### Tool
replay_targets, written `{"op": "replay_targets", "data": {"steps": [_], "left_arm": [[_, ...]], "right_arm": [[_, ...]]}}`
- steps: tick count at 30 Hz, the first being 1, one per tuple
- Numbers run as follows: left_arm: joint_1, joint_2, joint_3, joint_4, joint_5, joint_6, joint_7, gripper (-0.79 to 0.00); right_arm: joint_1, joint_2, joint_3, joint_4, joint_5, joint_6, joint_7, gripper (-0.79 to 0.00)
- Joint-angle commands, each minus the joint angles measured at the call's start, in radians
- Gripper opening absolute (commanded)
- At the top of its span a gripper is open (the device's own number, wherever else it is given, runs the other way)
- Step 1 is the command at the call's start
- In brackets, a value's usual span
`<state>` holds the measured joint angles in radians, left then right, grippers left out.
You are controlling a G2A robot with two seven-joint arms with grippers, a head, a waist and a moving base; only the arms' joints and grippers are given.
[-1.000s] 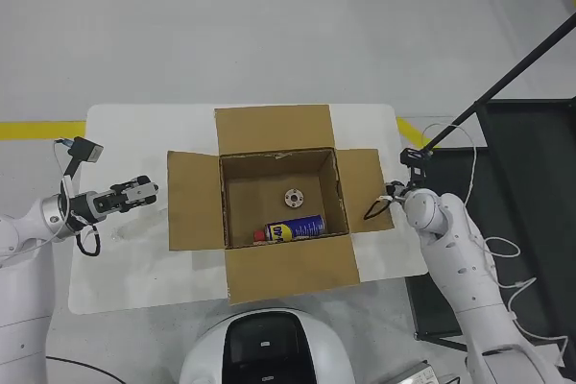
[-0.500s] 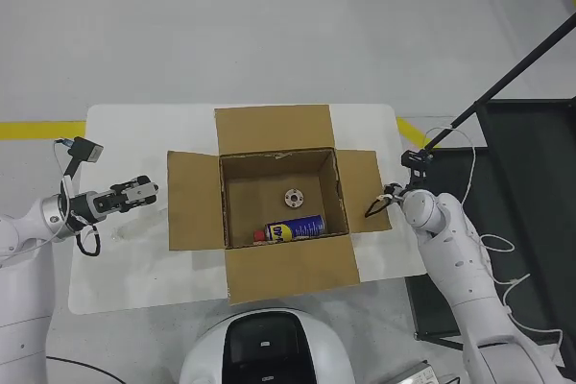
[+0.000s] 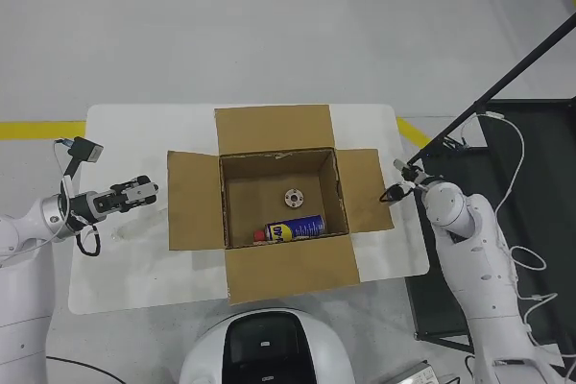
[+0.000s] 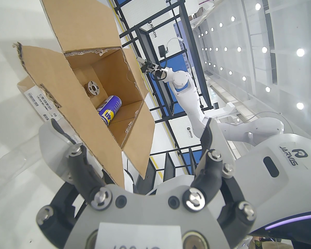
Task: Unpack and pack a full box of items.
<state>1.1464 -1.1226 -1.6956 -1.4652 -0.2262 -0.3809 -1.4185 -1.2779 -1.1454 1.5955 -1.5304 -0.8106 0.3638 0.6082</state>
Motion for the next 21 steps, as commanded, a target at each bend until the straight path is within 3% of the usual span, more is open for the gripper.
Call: {"op": "replay_targets", "data": {"steps": [1,6,11,21], "left_arm": [[0.000,0.000,0.000,0.000,0.000,0.000,0.000,0.000],[0.000,0.000,0.000,0.000,0.000,0.000,0.000,0.000],[0.000,0.000,0.000,0.000,0.000,0.000,0.000,0.000],[0.000,0.000,0.000,0.000,0.000,0.000,0.000,0.000]], "right_arm": [[-0.013,-0.002,0.012,-0.067,0.027,0.009,-0.010,0.000],[-0.039,-0.007,-0.025,-0.227,0.091,-0.047,0.036,0.000],[-0.035,-0.012,-0.131,-0.344,0.130,-0.069,0.182,0.000],[-0.026,-0.026,-0.358,-0.415,0.002,-0.045,0.231,0.000]]}}
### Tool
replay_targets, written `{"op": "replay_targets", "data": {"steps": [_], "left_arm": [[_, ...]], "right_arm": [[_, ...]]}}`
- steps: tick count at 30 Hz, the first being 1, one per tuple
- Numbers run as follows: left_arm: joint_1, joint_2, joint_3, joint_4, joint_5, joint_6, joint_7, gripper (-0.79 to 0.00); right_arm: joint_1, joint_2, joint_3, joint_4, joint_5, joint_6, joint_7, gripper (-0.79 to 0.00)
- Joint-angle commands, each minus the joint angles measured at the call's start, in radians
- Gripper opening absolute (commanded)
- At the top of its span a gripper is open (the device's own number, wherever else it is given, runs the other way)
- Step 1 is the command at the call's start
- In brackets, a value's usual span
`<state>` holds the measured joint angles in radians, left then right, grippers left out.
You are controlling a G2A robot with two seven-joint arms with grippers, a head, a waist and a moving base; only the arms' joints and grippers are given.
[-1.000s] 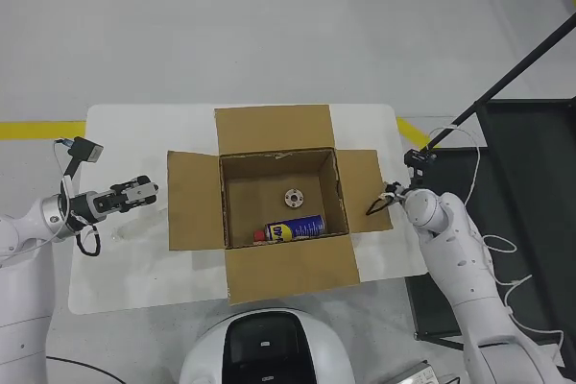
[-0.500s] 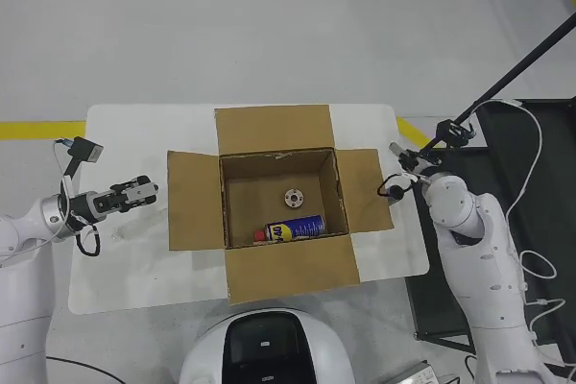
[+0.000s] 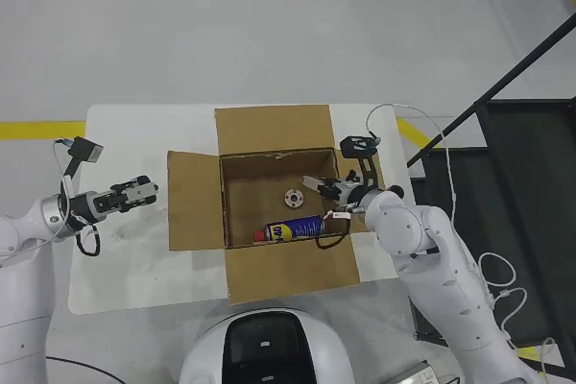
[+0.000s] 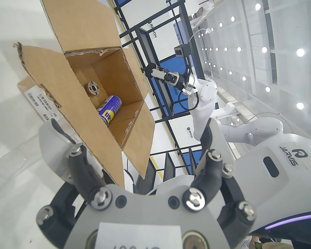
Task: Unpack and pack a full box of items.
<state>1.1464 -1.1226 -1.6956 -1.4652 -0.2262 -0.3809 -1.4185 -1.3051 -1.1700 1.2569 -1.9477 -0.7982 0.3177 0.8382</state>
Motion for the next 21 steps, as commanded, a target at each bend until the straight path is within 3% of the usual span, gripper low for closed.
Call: {"op": "replay_targets", "data": {"steps": [1,6,21], "left_arm": [[0.000,0.000,0.000,0.000,0.000,0.000,0.000,0.000],[0.000,0.000,0.000,0.000,0.000,0.000,0.000,0.000],[0.000,0.000,0.000,0.000,0.000,0.000,0.000,0.000]], "right_arm": [[0.004,-0.003,-0.037,0.007,-0.026,0.000,0.000,0.000],[0.028,-0.010,-0.090,0.039,-0.054,0.003,-0.002,0.000],[0.030,-0.011,-0.091,0.041,-0.053,0.003,-0.002,0.000]]}}
